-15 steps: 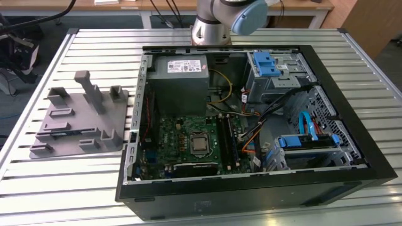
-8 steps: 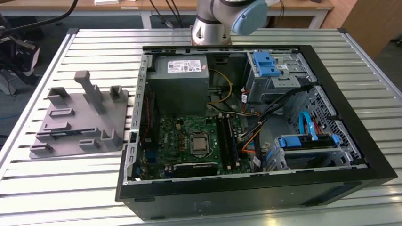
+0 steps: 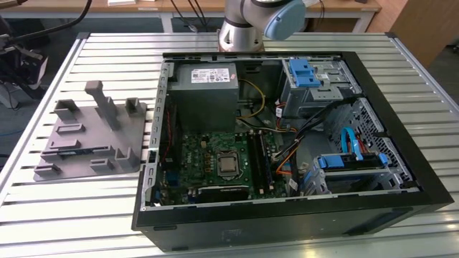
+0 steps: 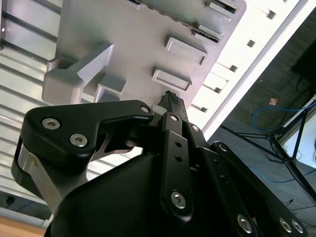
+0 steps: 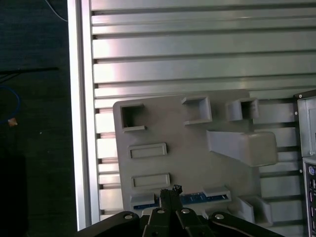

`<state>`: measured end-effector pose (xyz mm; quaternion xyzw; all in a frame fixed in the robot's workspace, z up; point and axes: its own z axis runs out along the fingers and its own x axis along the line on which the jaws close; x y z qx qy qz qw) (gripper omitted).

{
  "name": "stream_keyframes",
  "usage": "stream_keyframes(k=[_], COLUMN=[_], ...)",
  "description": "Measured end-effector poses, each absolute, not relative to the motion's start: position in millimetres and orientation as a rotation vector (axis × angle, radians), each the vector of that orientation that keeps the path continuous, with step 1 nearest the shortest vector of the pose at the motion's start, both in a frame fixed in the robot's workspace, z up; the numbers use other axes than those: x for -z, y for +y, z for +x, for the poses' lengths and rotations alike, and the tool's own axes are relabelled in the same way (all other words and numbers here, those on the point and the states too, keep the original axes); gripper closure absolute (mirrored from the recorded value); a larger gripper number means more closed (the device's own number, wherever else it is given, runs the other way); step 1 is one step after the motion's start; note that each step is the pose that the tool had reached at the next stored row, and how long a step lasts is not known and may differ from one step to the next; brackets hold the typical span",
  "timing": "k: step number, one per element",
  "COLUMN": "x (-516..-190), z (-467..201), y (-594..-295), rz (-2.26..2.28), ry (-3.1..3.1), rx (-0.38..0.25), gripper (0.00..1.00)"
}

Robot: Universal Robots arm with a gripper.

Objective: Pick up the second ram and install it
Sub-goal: 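Reach for the second ram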

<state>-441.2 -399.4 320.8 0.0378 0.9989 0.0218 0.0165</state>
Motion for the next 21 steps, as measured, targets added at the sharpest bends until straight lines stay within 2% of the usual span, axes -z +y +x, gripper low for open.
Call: stream_keyframes(k=[21], x=[-308.3], z=[-441.2], y=[-399.4], rz=[0.117], ry=[3.106], rx=[-0.068], gripper=[0.9])
